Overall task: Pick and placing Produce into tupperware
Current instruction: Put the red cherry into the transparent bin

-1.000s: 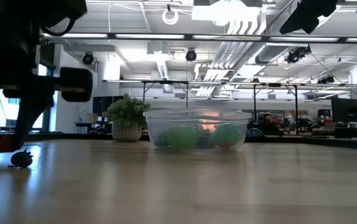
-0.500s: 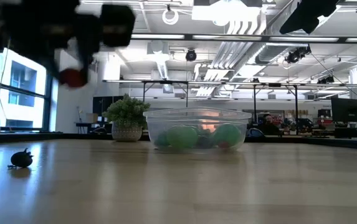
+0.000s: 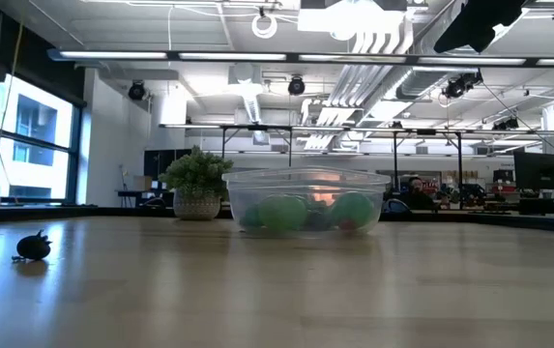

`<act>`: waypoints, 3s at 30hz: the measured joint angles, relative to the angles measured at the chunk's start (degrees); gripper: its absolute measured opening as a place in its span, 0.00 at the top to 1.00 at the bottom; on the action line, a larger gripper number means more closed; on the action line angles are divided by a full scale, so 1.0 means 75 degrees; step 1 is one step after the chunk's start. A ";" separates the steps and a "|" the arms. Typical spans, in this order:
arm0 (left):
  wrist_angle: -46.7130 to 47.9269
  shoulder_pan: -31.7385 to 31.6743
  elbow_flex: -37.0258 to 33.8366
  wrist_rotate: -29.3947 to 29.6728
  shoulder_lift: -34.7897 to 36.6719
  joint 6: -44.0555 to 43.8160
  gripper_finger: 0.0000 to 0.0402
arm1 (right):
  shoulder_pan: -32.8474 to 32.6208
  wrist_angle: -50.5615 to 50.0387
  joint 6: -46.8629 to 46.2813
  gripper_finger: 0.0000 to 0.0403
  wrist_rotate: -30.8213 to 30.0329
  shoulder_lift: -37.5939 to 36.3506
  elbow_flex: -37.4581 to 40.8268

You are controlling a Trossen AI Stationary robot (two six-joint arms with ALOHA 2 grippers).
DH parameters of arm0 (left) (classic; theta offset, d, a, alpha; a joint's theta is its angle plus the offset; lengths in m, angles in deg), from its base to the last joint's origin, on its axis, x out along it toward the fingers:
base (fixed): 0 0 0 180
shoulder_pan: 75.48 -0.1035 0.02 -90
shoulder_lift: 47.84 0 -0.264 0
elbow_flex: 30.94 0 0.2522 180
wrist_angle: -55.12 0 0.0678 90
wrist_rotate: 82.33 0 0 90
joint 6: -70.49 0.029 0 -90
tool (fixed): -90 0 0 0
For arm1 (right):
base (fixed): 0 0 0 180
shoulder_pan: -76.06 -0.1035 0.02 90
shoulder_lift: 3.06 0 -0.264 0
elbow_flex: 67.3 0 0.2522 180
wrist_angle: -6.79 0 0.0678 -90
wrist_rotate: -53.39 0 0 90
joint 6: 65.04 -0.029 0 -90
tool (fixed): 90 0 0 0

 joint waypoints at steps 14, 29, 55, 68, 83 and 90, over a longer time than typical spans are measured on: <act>-0.0141 -0.2621 0.1037 -0.1979 -0.1520 -0.0091 0.75 | -0.0001 -0.0004 0.0000 0.94 -0.0001 0.0000 0.0000; 0.0913 -0.3176 0.1102 -0.1781 -0.3343 -0.0901 0.75 | -0.0001 -0.0007 0.0000 0.94 0.0000 -0.0003 0.0000; 0.1167 -0.3193 0.1110 -0.1641 -0.3657 -0.1187 0.75 | 0.0000 -0.0004 0.0000 0.94 0.0000 -0.0003 0.0000; 0.1147 -0.3193 0.1110 -0.1644 -0.3657 -0.1204 0.75 | -0.0001 -0.0004 0.0000 0.94 -0.0002 0.0000 0.0000; 0.1183 -0.3190 0.1110 -0.1904 -0.3657 -0.1175 0.75 | 0.0000 -0.0004 0.0000 0.94 0.0000 0.0000 0.0000; 0.1196 -0.3190 0.1110 -0.1897 -0.3654 -0.1177 0.68 | 0.0001 -0.0004 0.0000 0.94 -0.0001 0.0000 0.0000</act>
